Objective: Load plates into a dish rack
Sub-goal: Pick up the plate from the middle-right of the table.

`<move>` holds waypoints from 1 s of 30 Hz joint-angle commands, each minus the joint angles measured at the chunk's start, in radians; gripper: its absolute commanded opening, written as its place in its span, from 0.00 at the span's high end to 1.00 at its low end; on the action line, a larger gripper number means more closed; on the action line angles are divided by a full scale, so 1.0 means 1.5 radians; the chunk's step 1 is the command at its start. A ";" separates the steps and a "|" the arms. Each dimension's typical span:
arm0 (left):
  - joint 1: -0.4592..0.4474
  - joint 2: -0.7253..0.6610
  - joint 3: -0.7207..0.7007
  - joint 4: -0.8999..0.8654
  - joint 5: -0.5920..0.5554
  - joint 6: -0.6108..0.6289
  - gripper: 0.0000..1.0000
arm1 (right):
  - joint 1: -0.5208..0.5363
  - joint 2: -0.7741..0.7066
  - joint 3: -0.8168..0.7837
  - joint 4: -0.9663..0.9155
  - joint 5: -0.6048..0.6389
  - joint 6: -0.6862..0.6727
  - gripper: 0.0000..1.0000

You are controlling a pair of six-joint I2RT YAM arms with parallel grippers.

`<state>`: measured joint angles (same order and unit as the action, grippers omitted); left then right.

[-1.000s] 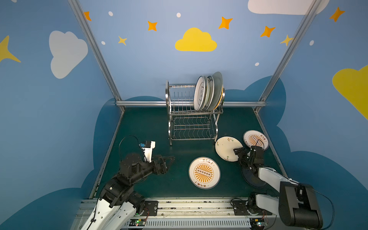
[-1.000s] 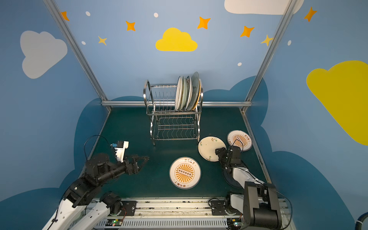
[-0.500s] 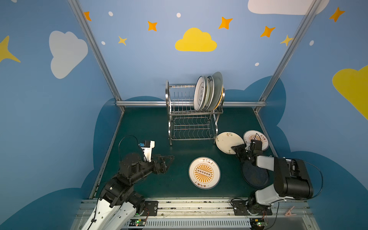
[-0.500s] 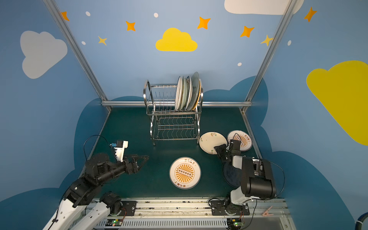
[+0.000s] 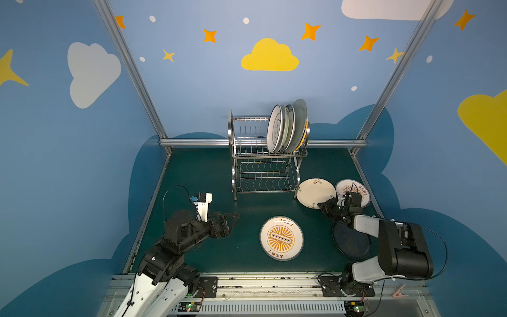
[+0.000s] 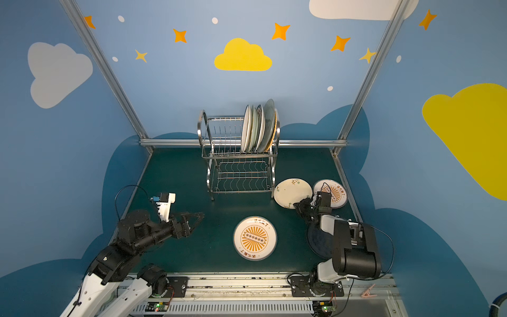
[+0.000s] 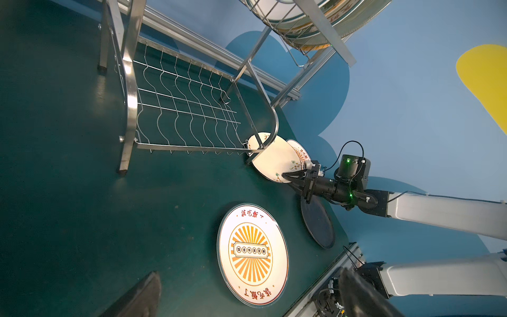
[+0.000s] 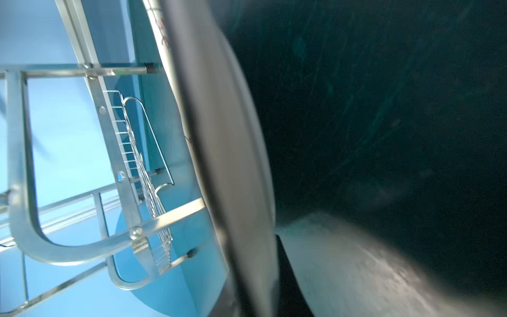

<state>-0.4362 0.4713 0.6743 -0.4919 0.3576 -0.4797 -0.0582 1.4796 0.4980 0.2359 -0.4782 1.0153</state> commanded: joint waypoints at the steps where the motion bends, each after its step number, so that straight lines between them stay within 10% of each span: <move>1: 0.006 -0.001 -0.007 0.018 0.008 -0.002 0.00 | 0.003 -0.012 0.012 -0.091 0.021 -0.024 1.00; 30: 0.008 -0.044 -0.051 0.094 -0.012 -0.036 0.00 | -0.087 -0.423 0.050 -0.331 -0.011 -0.017 1.00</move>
<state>-0.4271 0.4152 0.6098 -0.4068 0.3466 -0.5175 -0.1799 0.9394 0.5571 -0.3286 -0.4622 0.9688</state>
